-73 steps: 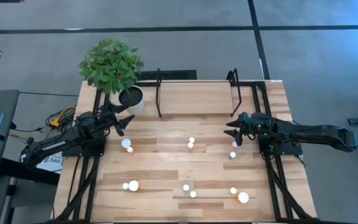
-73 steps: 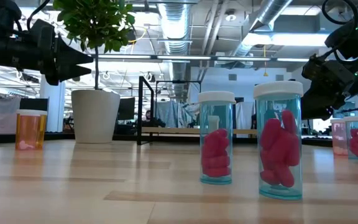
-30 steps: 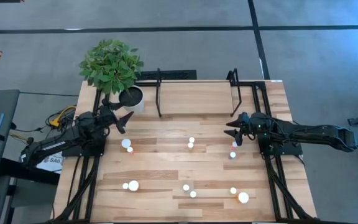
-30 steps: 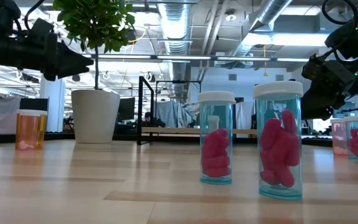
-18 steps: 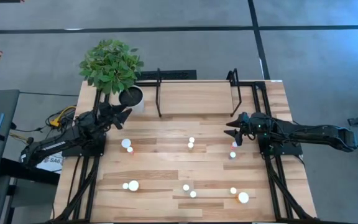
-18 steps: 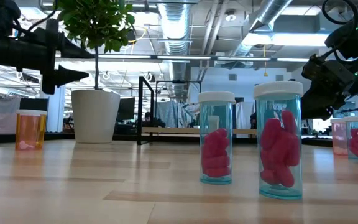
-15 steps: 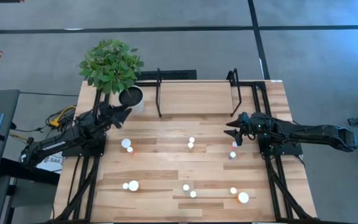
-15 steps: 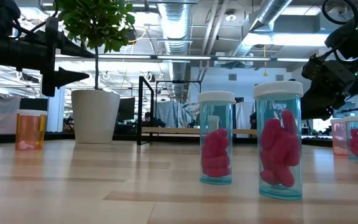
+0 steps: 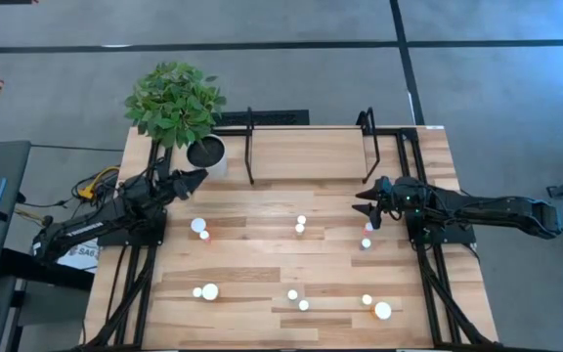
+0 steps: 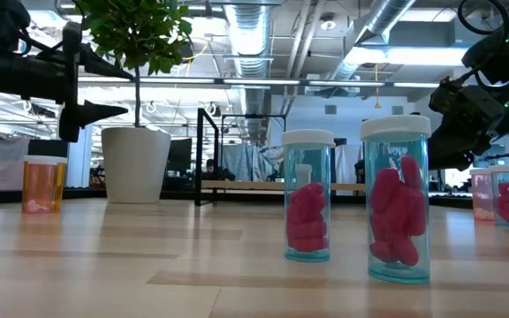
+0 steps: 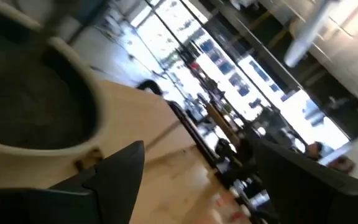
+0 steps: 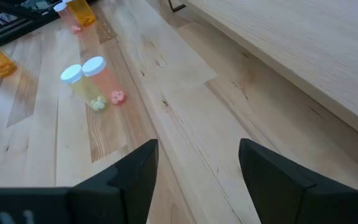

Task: Pick and place medicine bottles onto shelf by color
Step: Put the top orange pill bottle on the shelf

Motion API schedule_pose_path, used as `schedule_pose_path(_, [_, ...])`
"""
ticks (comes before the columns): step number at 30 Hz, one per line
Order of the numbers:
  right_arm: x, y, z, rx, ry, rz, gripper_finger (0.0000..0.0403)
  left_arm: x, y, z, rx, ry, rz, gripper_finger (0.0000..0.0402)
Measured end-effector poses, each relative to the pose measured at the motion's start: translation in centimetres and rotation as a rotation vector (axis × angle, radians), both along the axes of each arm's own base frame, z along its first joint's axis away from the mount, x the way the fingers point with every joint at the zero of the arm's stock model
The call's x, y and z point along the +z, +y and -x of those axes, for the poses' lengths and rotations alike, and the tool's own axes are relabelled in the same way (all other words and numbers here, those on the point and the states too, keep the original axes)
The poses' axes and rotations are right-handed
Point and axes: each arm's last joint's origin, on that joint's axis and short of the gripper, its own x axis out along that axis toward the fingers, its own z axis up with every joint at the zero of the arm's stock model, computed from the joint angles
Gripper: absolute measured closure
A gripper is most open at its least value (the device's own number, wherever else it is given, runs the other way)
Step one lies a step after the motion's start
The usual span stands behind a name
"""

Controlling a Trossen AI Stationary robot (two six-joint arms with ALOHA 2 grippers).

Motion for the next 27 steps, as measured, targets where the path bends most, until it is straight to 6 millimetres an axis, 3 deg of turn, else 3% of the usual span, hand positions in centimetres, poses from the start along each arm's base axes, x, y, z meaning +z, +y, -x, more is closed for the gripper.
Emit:
schedule_pose_path(16, [0.0, 0.0, 0.0, 0.0, 0.0, 0.0, 0.0154, 6.9, -0.6, 0.6, -0.102, -0.033, -0.054, 0.0111])
schedule_pose_path(27, [0.0, 0.0, 0.0, 0.0, 0.0, 0.0, 0.0154, 10.6, 0.3, -2.9, -0.273, 0.461, 0.114, 0.0111])
